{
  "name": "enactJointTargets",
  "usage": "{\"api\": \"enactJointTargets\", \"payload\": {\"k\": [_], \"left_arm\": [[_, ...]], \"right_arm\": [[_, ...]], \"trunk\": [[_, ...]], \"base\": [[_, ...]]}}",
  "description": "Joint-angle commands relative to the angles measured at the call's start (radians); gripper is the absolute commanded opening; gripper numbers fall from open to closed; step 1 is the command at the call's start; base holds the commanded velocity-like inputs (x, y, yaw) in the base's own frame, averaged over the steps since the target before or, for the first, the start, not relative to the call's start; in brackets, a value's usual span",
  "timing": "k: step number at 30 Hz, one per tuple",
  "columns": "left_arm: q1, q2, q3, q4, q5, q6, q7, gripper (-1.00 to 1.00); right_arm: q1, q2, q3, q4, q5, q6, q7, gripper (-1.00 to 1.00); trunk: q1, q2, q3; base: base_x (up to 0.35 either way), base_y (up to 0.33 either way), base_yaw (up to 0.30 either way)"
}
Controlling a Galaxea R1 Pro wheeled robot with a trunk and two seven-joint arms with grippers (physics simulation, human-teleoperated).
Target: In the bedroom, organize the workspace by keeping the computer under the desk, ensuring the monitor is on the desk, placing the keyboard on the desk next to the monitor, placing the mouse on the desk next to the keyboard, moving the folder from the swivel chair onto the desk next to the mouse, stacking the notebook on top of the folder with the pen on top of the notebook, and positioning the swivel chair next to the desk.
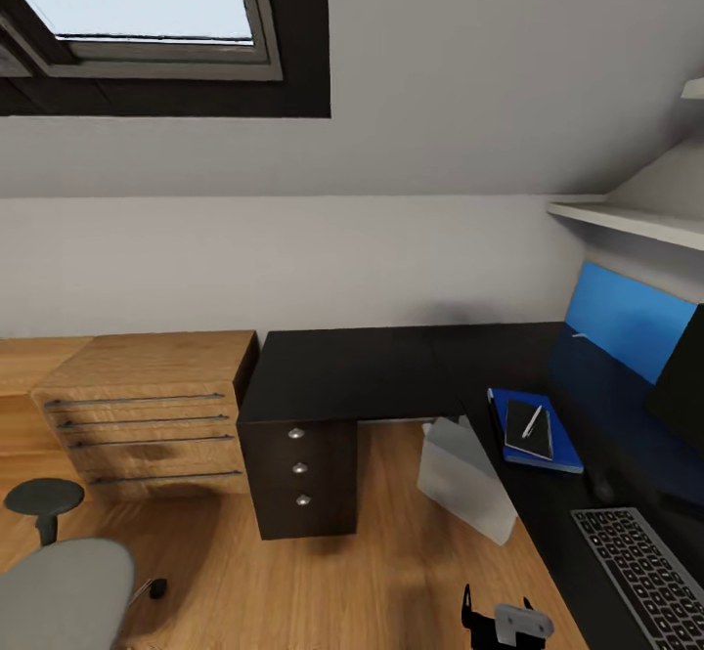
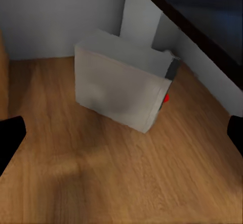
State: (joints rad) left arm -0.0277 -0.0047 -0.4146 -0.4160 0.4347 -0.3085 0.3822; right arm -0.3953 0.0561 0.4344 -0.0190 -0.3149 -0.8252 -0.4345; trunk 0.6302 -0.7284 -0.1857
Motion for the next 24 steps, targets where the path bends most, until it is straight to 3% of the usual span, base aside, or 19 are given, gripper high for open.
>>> {"api": "enactJointTargets", "payload": {"k": [1, 4, 7, 8, 9, 12, 24], "left_arm": [[-0.001, 0.000, -0.009, 0.004, 0.007, -0.006, -0.015, 1.00], [-0.001, -0.002, -0.010, 0.030, 0.007, -0.009, -0.128, 1.00], [-0.001, 0.000, -0.010, 0.044, 0.007, -0.010, -0.169, 1.00], [-0.001, 0.001, -0.010, 0.047, 0.008, -0.011, -0.174, 1.00], [-0.001, 0.001, -0.008, 0.053, 0.008, -0.013, -0.179, 1.00], [-0.001, 0.002, -0.006, 0.056, 0.009, -0.016, -0.181, 1.00], [-0.001, 0.003, -0.003, 0.057, 0.013, -0.021, -0.180, 1.00]], "right_arm": [[0.000, 0.001, 0.009, 0.000, -0.014, -0.012, -0.006, 1.00], [0.000, 0.002, 0.009, 0.003, -0.042, -0.094, -0.008, 1.00], [0.000, 0.001, 0.007, 0.005, -0.050, -0.171, -0.025, 1.00], [0.000, 0.001, 0.007, 0.005, -0.051, -0.185, -0.040, 1.00], [0.000, 0.000, 0.007, 0.004, -0.051, -0.202, -0.101, 1.00], [0.000, 0.001, 0.009, 0.004, -0.046, -0.207, -0.142, 1.00], [0.000, -0.001, 0.015, 0.005, -0.043, -0.204, -0.156, 1.00]], "trunk": [[-0.004, 0.006, 0.002], [-0.015, 0.027, 0.011], [-0.027, 0.048, 0.021], [-0.031, 0.055, 0.024], [-0.034, 0.062, 0.027], [-0.046, 0.083, 0.036], [-0.092, 0.167, 0.074]], "base": [[0.000, 0.000, 0.282], [0.000, 0.000, 0.283], [0.000, 0.000, 0.284], [0.000, 0.000, 0.284], [0.000, 0.000, 0.285], [0.000, 0.000, 0.285], [0.000, 0.000, 0.285]]}}
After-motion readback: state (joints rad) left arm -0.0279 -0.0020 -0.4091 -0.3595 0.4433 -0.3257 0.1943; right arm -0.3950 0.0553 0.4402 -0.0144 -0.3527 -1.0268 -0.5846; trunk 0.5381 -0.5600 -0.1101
